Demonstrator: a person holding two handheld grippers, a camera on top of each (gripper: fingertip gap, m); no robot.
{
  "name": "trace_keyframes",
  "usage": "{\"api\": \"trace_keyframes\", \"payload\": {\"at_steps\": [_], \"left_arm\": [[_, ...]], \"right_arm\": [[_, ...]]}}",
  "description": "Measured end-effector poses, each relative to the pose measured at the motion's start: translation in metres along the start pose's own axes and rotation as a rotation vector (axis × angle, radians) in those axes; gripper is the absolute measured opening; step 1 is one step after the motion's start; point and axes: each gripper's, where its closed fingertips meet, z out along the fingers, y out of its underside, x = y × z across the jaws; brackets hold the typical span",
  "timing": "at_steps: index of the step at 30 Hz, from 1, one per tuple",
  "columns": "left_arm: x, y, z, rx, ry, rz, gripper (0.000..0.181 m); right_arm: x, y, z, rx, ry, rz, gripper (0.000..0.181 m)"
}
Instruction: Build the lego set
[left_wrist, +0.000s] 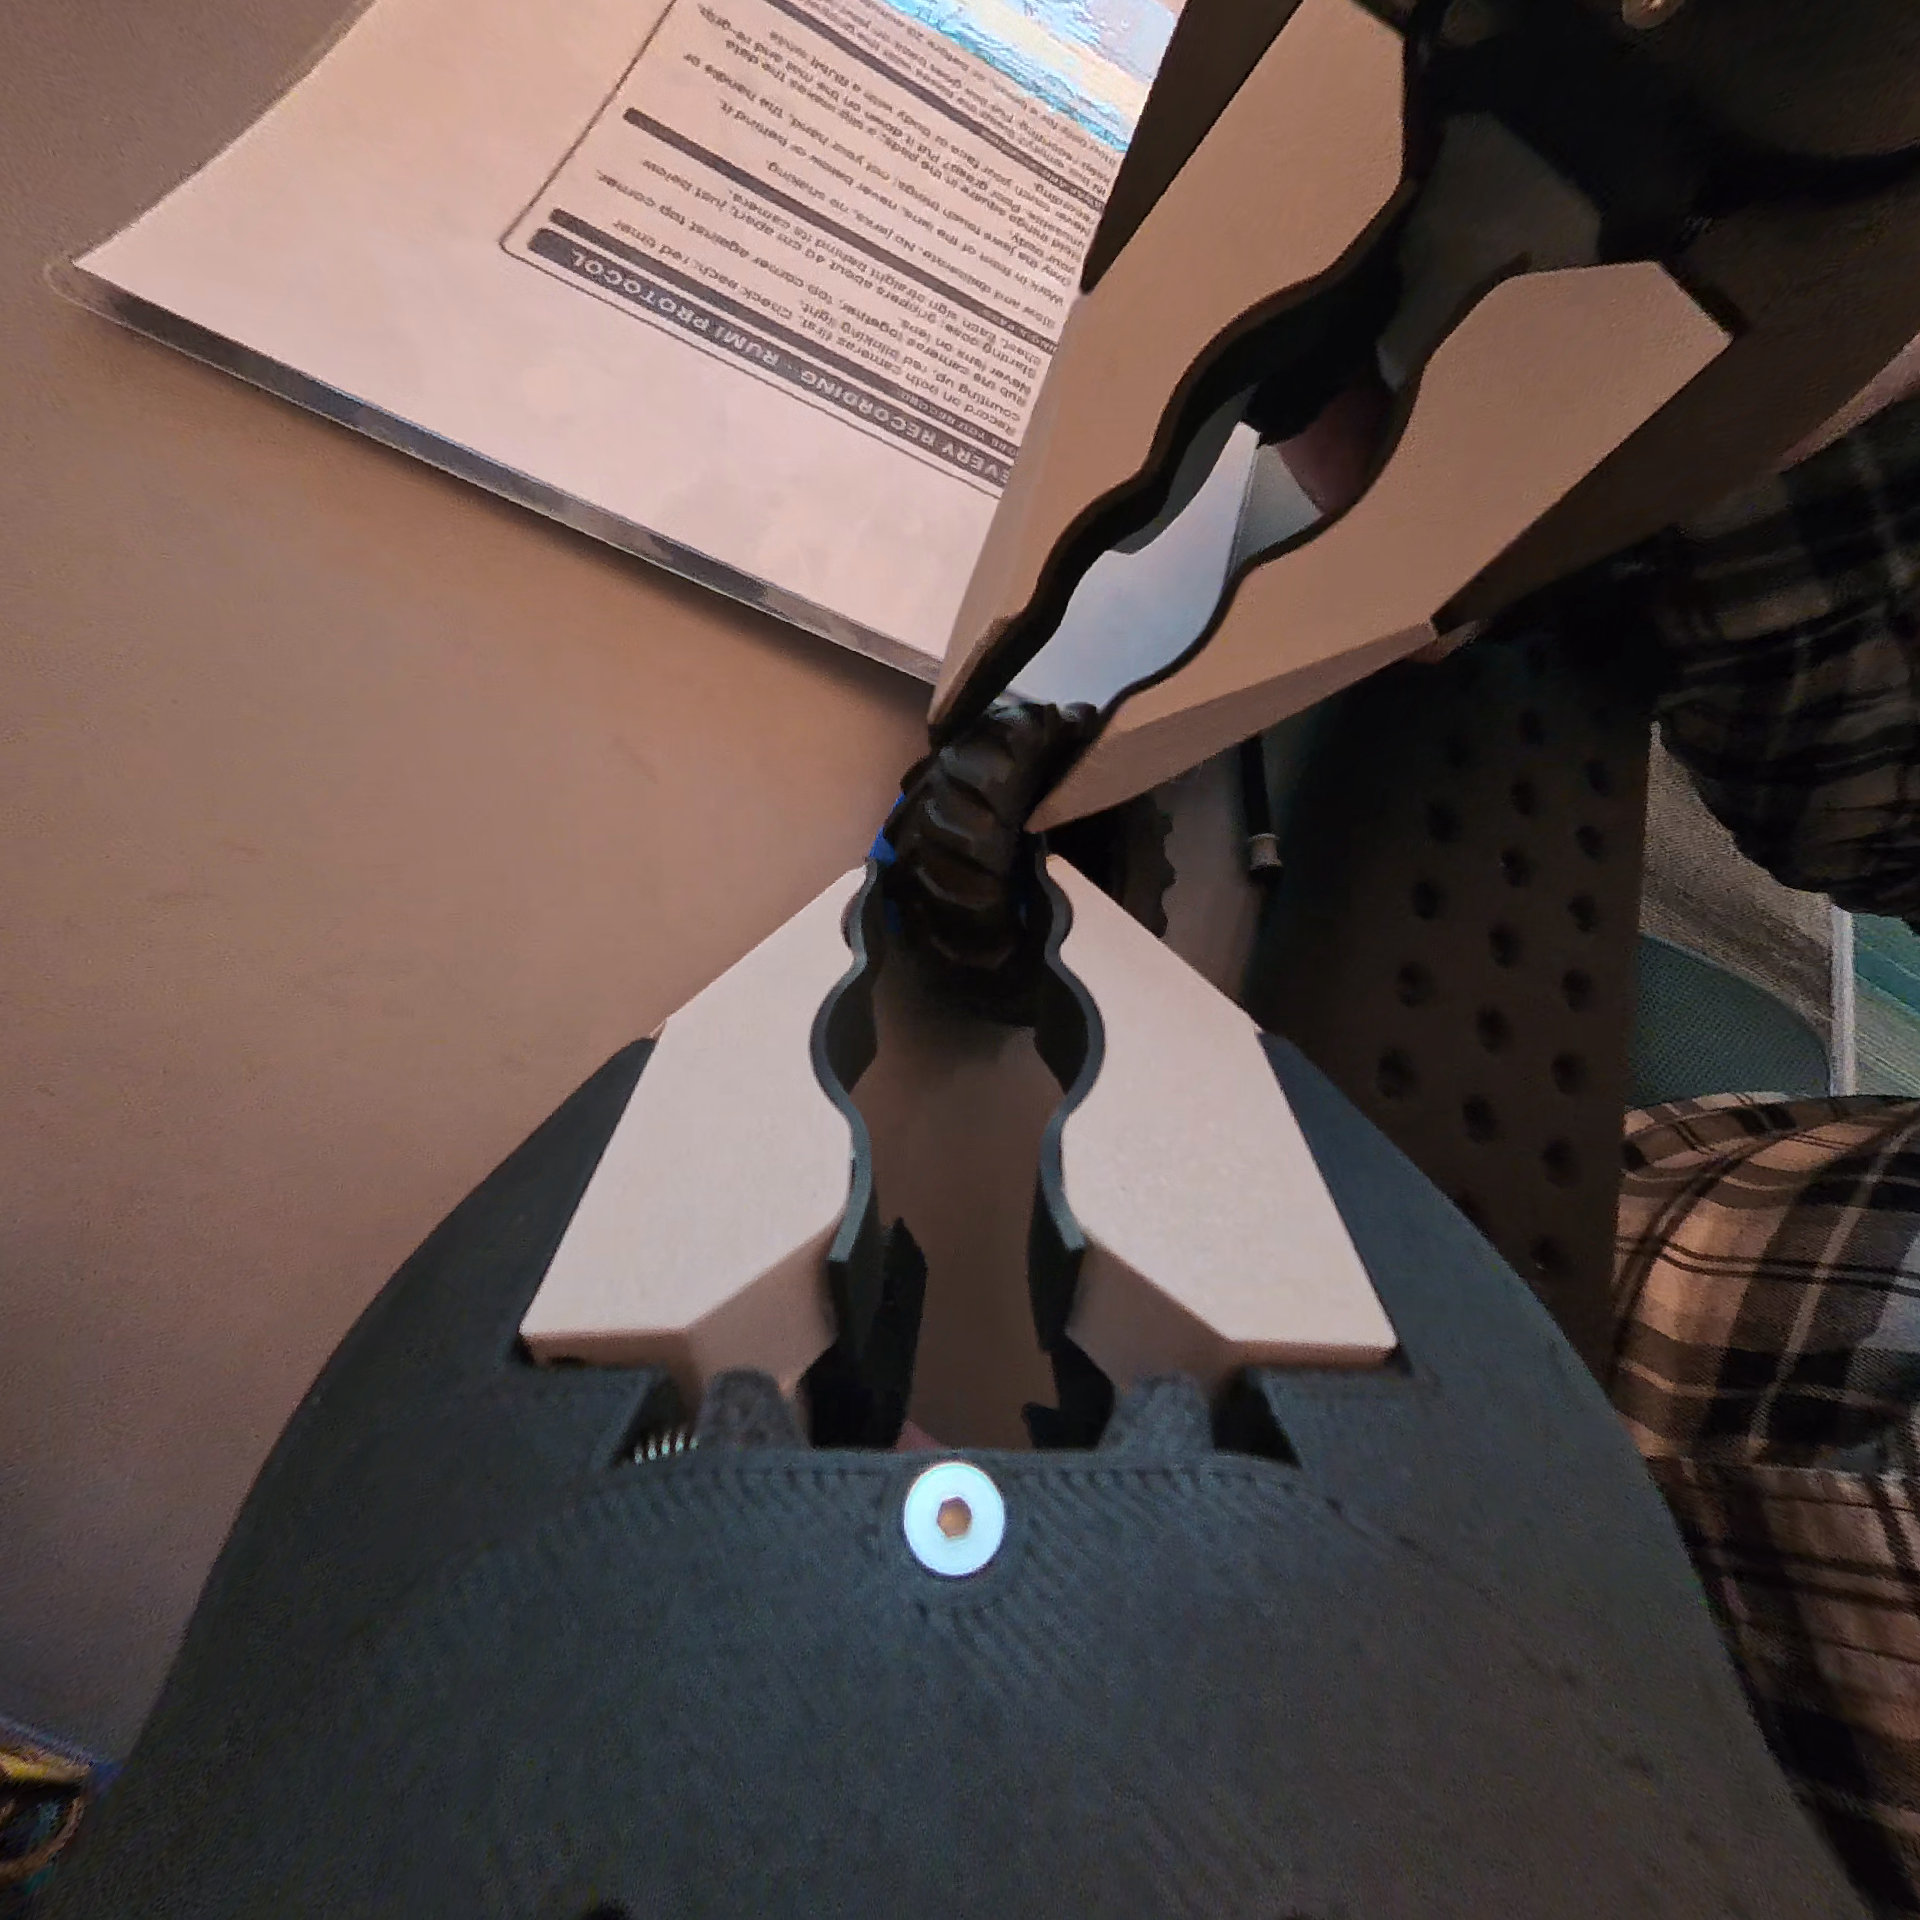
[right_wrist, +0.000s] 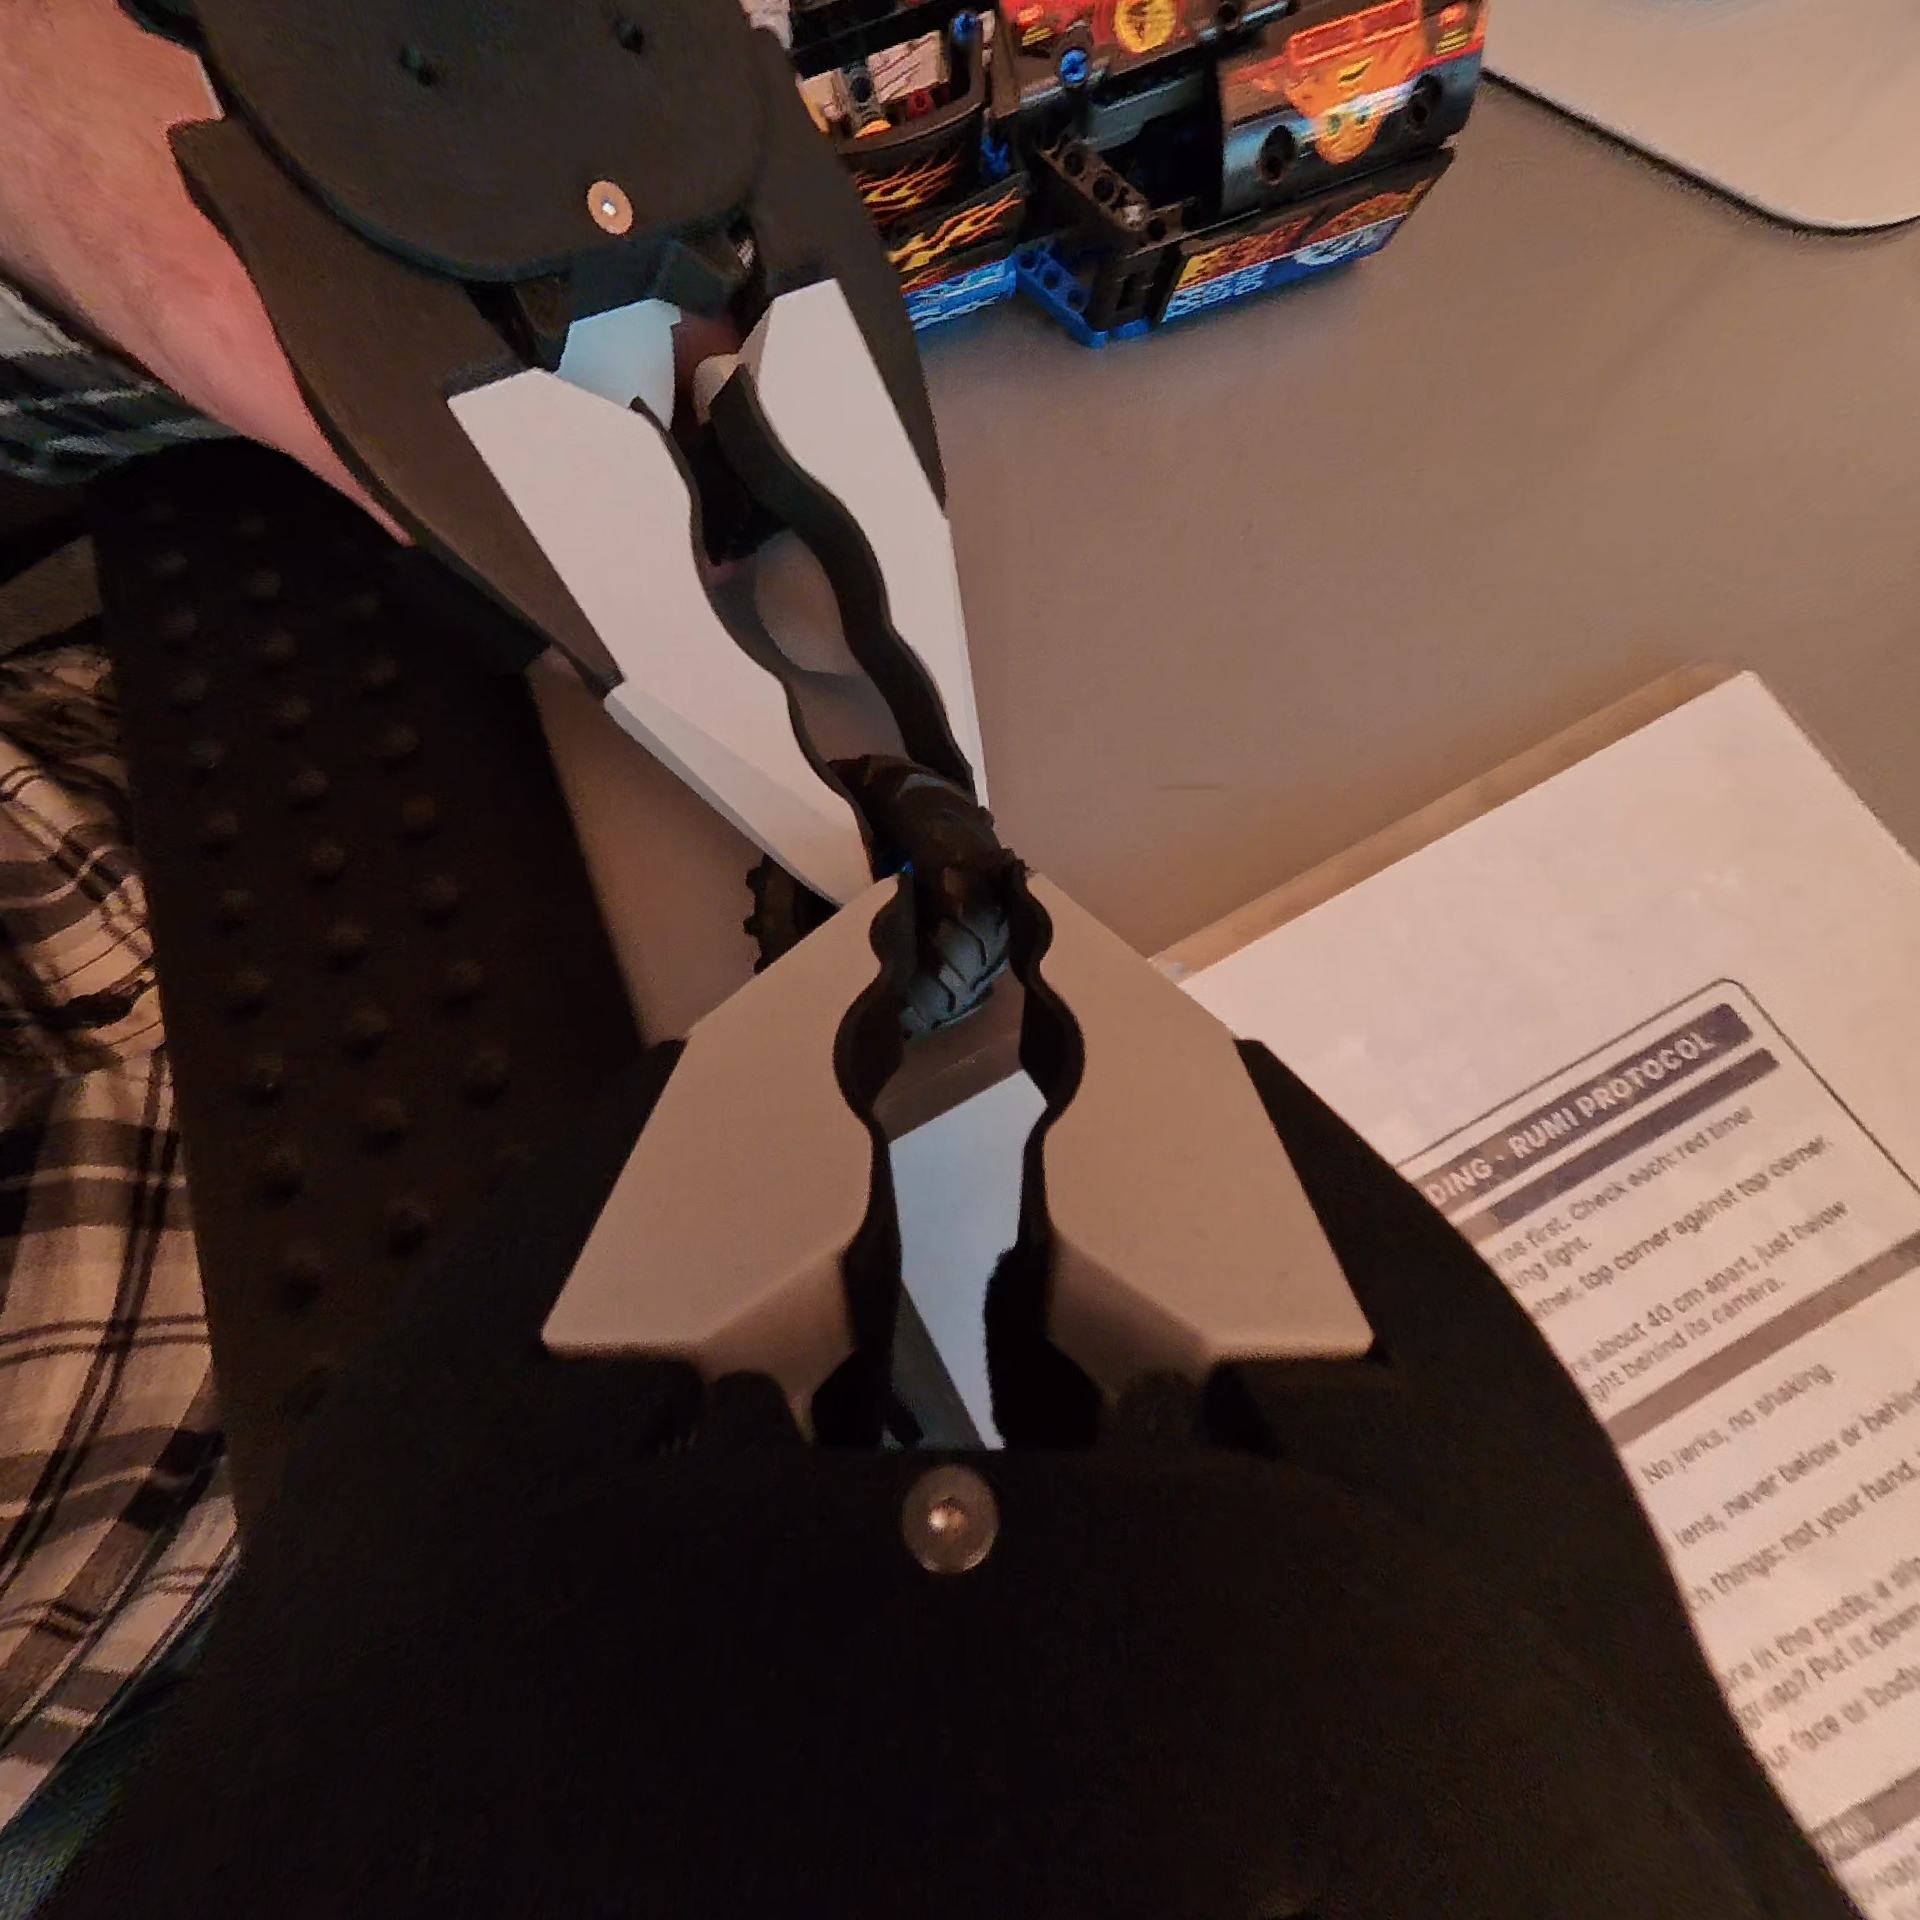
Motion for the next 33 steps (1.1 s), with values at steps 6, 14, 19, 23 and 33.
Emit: {"api": "trace_keyframes", "payload": {"at_steps": [6, 14, 19, 23, 33], "left_arm": [[-0.003, -0.002, 0.002, -0.006, 0.001, 0.004, 0.027], [-0.011, -0.005, 0.007, -0.013, 0.002, -0.042, 0.024], [-0.017, -0.005, 0.01, -0.035, -0.019, -0.071, 0.022], [-0.021, -0.008, 0.012, -0.023, -0.011, -0.107, 0.023], [-0.012, -0.001, 0.006, -0.026, -0.039, -0.093, 0.024]], "right_arm": [[0.01, -0.001, 0.002, 0.006, 0.06, 0.007, 0.013], [0.022, -0.001, 0.005, 0.016, 0.096, 0.011, 0.012], [0.026, -0.001, 0.008, 0.018, 0.065, 0.042, 0.012], [0.031, -0.002, 0.009, 0.027, 0.058, 0.07, 0.012], [0.018, -0.004, 0.005, 0.009, 0.192, -0.149, 0.012]]}}
